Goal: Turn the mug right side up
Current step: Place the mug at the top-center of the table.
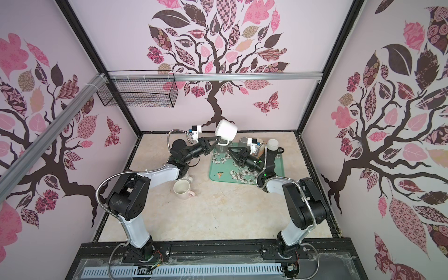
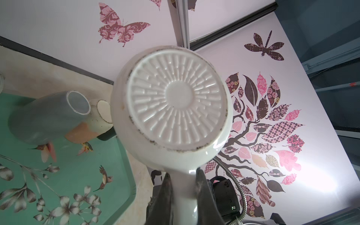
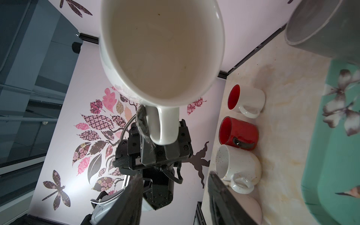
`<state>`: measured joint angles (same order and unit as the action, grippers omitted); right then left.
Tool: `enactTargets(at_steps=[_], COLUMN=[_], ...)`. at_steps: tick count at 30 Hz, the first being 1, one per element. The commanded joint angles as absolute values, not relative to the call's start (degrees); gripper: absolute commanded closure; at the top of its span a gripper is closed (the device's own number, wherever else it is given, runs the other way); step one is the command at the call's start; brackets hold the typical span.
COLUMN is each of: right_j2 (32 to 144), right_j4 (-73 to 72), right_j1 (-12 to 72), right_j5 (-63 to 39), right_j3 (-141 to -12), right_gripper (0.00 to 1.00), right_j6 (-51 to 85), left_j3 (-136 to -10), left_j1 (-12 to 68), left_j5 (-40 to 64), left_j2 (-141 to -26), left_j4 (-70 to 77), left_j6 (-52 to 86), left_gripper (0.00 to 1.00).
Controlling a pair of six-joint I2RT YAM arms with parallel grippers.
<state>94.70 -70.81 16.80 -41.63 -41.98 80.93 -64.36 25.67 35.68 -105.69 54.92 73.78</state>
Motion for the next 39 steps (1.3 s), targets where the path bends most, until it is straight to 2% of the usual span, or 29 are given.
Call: enactTargets(at_steps=[1, 8, 16, 18, 23, 25, 26, 29, 32, 36, 39], right_j2=[97.52, 100.17, 102.33, 102.73, 102.77, 102.25, 101.85, 100.78, 100.26, 101.34, 103.68], right_j4=[-75.04, -73.56, -73.29, -73.56, -69.79, -65.2, -62.25, -51.6, -39.39, -27.52, -19.68], right_j1=[17.48, 18.08, 19.24, 19.51, 19.64, 19.69, 19.77, 19.95, 20.21, 21.01, 22.65], right_j5=[-42.01, -42.17, -41.84, -41.78, -41.57, -41.58, -41.45, -40.66, -38.4, -34.19, -29.72], right_j3=[-46.37, -52.21, -55.31, -56.08, -58.46, -59.93, -60.77, -63.9, -68.04, -73.55, -78.85], right_gripper=[0.45, 0.5, 0.66, 0.71, 0.96, 1.0, 1.0, 1.0, 1.0, 1.0, 1.0], right_j6=[85.75, 87.24, 88.3, 88.55, 85.63, 82.27, 80.02, 72.12, 62.27, 51.21, 43.36], left_j3=[-63.28, -62.13, -60.81, -60.3, -58.2, -57.65, -57.33, -56.73, -56.3, -54.3, -52.1], left_j1=[25.78, 25.81, 25.75, 25.75, 25.07, 24.63, 24.37, 23.09, 21.38, 18.11, 14.75], left_j5=[35.46, 36.07, 36.31, 36.45, 36.52, 36.78, 36.8, 36.3, 34.85, 33.18, 32.92], left_j2=[-102.34, -100.88, -100.22, -100.2, -98.86, -97.07, -95.87, -92.02, -88.16, -83.29, -79.83], left_j4=[63.62, 63.45, 63.54, 63.24, 57.72, 51.83, 48.26, 36.63, 25.26, 16.12, 12.97], left_j6=[74.72, 74.99, 75.21, 75.16, 72.4, 68.74, 66.53, 59.12, 52.12, 46.33, 44.13], left_gripper=[1.0, 1.0, 1.0, 1.0, 1.0, 1.0, 0.98, 0.71, 0.55, 0.45, 0.43])
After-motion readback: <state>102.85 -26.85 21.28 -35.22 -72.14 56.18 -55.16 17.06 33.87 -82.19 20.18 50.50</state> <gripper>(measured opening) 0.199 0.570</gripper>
